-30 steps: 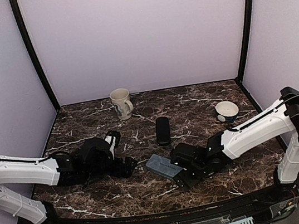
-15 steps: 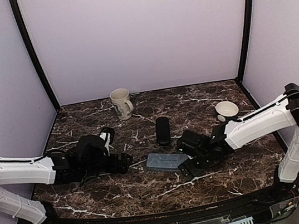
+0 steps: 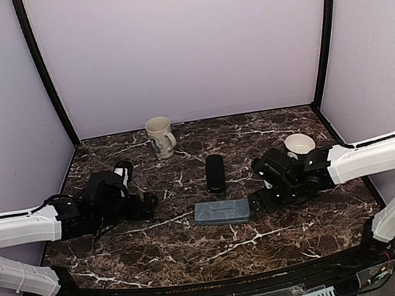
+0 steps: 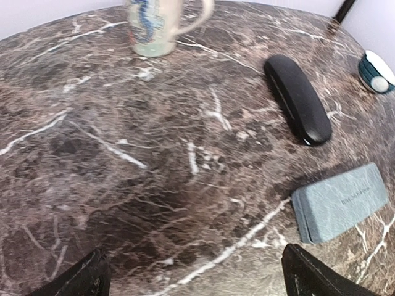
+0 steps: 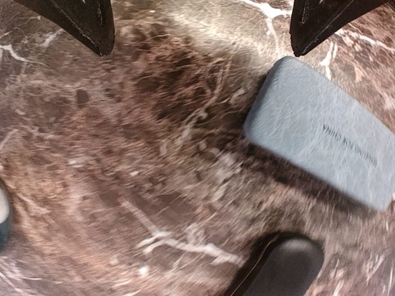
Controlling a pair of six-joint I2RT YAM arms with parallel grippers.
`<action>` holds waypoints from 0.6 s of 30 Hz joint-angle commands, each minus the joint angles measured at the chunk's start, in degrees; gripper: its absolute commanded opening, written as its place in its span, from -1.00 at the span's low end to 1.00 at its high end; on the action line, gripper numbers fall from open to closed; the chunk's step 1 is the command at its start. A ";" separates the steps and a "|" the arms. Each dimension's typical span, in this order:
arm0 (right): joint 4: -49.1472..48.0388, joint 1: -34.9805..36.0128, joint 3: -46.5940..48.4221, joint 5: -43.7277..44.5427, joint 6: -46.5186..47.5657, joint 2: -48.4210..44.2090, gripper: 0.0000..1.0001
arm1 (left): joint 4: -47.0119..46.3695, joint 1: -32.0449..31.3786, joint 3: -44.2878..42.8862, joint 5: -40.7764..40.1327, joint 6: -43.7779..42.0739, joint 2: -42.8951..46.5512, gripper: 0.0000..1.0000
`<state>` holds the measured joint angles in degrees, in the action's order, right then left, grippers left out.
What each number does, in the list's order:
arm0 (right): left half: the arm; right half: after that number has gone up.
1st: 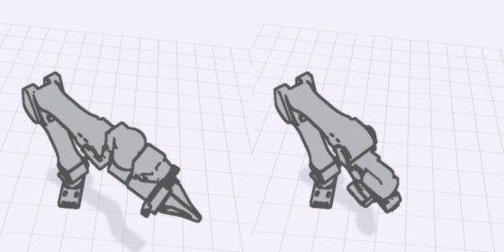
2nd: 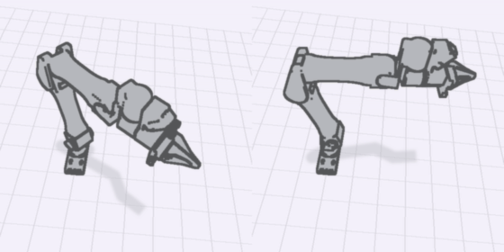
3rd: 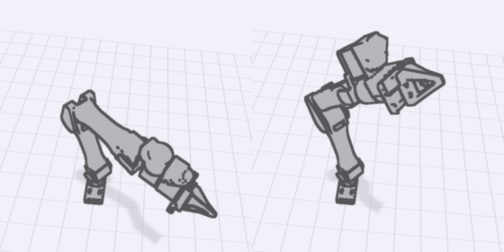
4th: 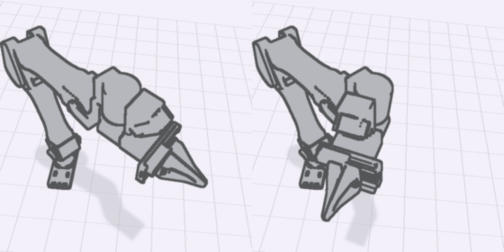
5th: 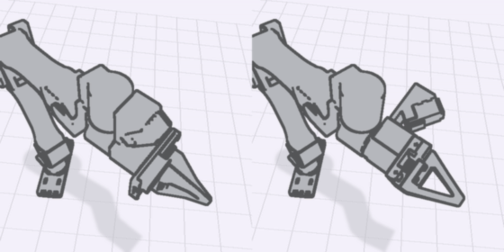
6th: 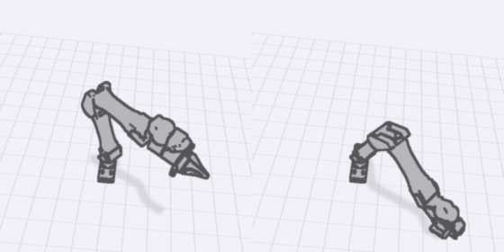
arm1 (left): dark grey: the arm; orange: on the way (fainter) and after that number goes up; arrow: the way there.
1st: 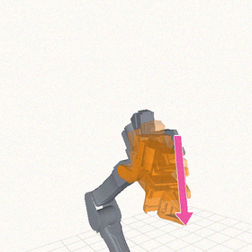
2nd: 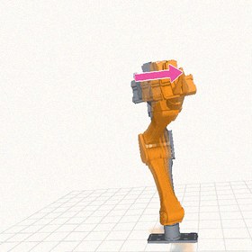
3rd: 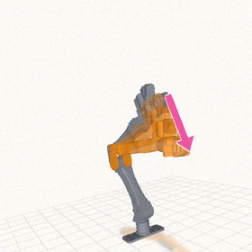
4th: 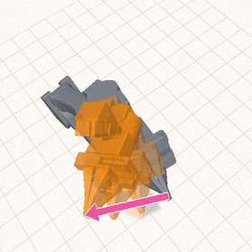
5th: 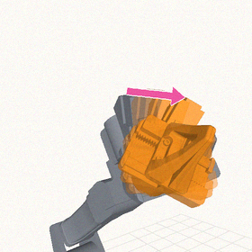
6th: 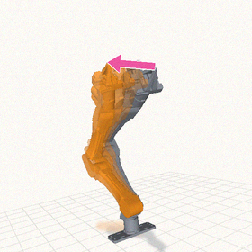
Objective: Organize the sunglasses
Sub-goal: Reset both arms
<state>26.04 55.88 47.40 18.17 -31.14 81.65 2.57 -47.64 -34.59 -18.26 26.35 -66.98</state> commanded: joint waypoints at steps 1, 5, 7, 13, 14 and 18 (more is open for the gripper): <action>-1.04 -4.36 -1.34 2.81 -0.90 -7.90 1.00 | 3.57 3.16 -1.13 -2.53 -0.51 4.73 0.98; -3.13 -8.60 -1.99 3.68 -0.28 -16.06 1.00 | 2.95 5.46 -1.39 -3.70 -1.72 7.27 0.98; -4.10 -10.90 -1.78 3.79 0.14 -18.60 1.00 | 2.39 6.31 -1.91 -4.56 -2.82 8.09 0.98; -6.17 -13.39 -0.65 7.40 4.33 -23.09 1.00 | -1.60 7.02 -2.17 -9.08 -9.26 11.54 0.98; -6.40 -13.40 -0.71 8.78 4.78 -23.66 1.00 | -2.19 7.03 -2.15 -9.95 -11.01 12.13 0.98; -8.41 -13.34 -1.87 13.92 6.65 -26.10 1.00 | -3.78 7.05 -1.73 -11.72 -16.17 13.54 0.97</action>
<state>21.78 42.70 45.93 25.63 -27.73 58.17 1.85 -40.97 -35.24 -26.24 17.04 -55.53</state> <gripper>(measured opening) 0.998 0.989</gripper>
